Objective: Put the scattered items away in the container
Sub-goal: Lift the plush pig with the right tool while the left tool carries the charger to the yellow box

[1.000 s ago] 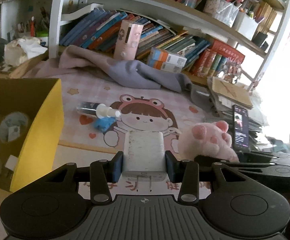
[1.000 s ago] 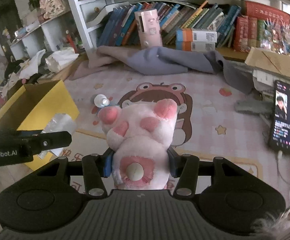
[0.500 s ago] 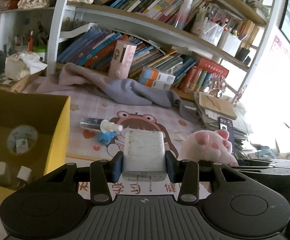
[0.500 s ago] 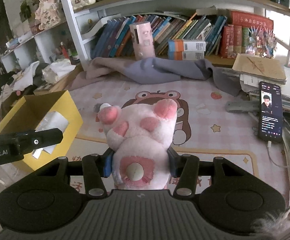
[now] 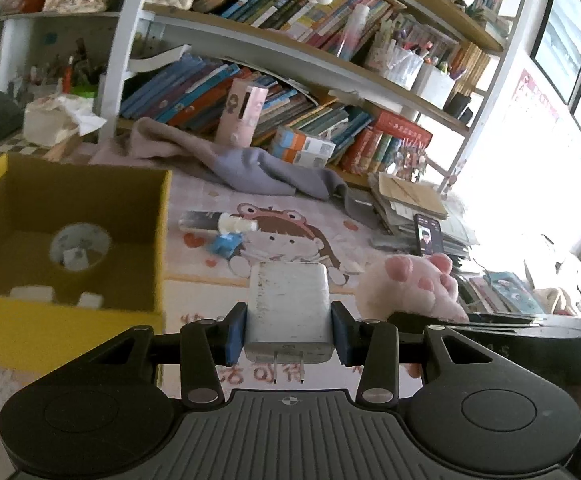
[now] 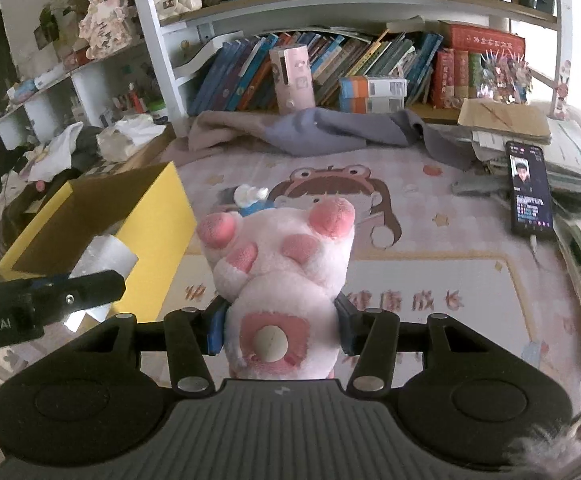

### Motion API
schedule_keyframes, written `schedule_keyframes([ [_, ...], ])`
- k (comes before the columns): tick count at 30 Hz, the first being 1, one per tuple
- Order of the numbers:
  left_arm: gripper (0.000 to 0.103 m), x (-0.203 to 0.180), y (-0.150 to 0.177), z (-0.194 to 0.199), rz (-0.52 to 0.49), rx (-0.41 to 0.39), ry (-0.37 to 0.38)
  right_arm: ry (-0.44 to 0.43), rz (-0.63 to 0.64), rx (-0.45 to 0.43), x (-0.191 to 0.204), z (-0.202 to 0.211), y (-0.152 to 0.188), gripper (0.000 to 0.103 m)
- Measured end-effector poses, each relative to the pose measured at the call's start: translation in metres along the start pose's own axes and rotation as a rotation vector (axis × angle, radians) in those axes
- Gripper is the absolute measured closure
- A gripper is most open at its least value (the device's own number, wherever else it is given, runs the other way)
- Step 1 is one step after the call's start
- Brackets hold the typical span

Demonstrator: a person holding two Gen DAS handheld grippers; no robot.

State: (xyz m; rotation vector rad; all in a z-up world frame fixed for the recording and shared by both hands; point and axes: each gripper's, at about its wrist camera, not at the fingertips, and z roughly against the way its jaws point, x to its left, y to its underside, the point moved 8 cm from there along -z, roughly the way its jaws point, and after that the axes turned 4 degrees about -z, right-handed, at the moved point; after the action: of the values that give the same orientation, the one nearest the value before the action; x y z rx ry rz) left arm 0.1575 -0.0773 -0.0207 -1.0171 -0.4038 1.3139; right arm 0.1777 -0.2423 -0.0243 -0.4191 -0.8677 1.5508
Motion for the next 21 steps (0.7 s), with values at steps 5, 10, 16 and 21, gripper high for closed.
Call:
schedule_keyframes([
  [5, 0.061, 0.007, 0.017, 0.021, -0.01, 0.019, 0.022, 0.012, -0.003, 0.001, 0.022, 0.015, 0.024, 0.054],
  [10, 0.061, 0.018, 0.034, 0.04, -0.003, 0.039, 0.021, 0.011, -0.018, 0.02, 0.04, 0.023, 0.049, 0.054],
  [16, 0.061, 0.03, 0.051, 0.059, 0.006, 0.068, 0.016, 0.0, -0.031, 0.038, 0.06, 0.032, 0.072, 0.054],
  [21, 0.061, 0.041, 0.058, 0.074, 0.016, 0.067, -0.003, -0.025, -0.017, 0.05, 0.079, 0.034, 0.081, 0.054],
])
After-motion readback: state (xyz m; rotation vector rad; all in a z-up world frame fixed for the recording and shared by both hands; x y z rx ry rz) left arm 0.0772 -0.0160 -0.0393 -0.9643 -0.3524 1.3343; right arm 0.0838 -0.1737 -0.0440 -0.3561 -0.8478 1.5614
